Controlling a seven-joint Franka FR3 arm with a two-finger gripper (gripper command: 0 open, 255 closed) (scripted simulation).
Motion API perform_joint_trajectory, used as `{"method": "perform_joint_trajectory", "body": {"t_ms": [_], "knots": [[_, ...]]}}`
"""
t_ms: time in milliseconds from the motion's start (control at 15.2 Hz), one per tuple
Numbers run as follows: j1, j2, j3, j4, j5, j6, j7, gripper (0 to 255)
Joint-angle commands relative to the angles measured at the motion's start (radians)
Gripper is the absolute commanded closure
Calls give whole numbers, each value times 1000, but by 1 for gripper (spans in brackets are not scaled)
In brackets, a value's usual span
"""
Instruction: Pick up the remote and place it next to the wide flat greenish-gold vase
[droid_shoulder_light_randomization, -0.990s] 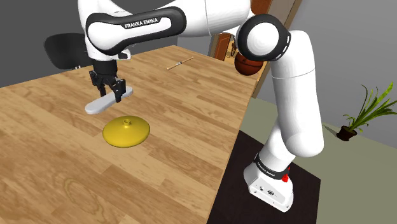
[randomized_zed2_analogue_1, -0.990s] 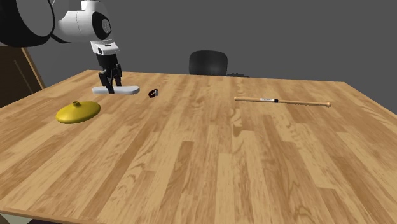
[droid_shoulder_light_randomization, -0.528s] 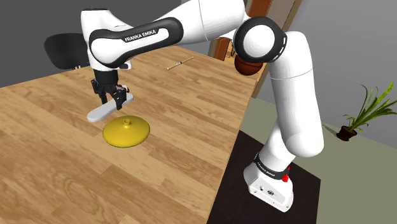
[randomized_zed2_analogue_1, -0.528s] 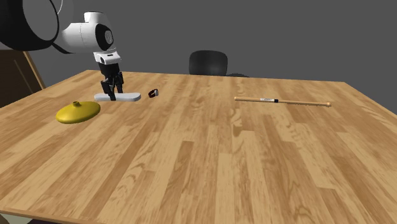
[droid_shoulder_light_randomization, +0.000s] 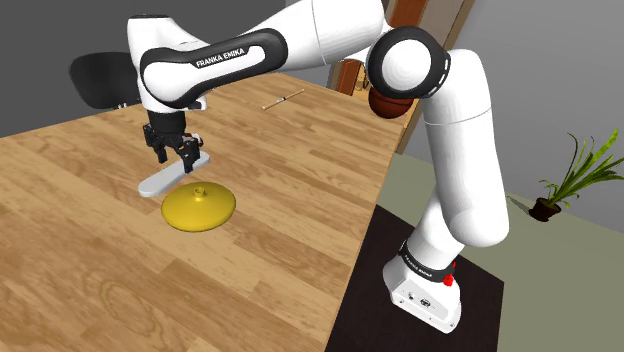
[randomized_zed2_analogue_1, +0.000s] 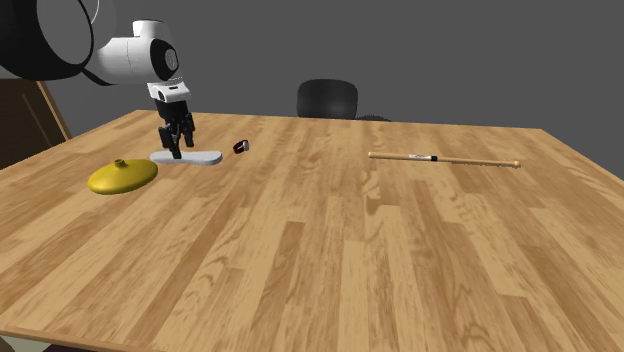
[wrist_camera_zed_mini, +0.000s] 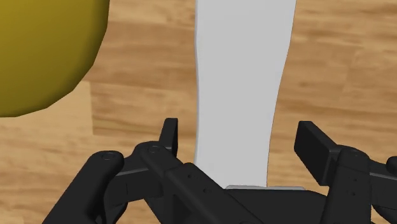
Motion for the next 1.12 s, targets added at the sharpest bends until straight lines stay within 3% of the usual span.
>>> {"method": "perform_joint_trajectory", "body": {"t_ms": [0, 264, 528, 1056], "knots": [[0, 0, 0, 0, 0, 0, 0, 0], [0, 0, 0, 0, 0, 0, 0, 0], [2, -33, 5, 77, 9, -109, -6, 0], [2, -33, 5, 77, 9, -109, -6, 0]]}}
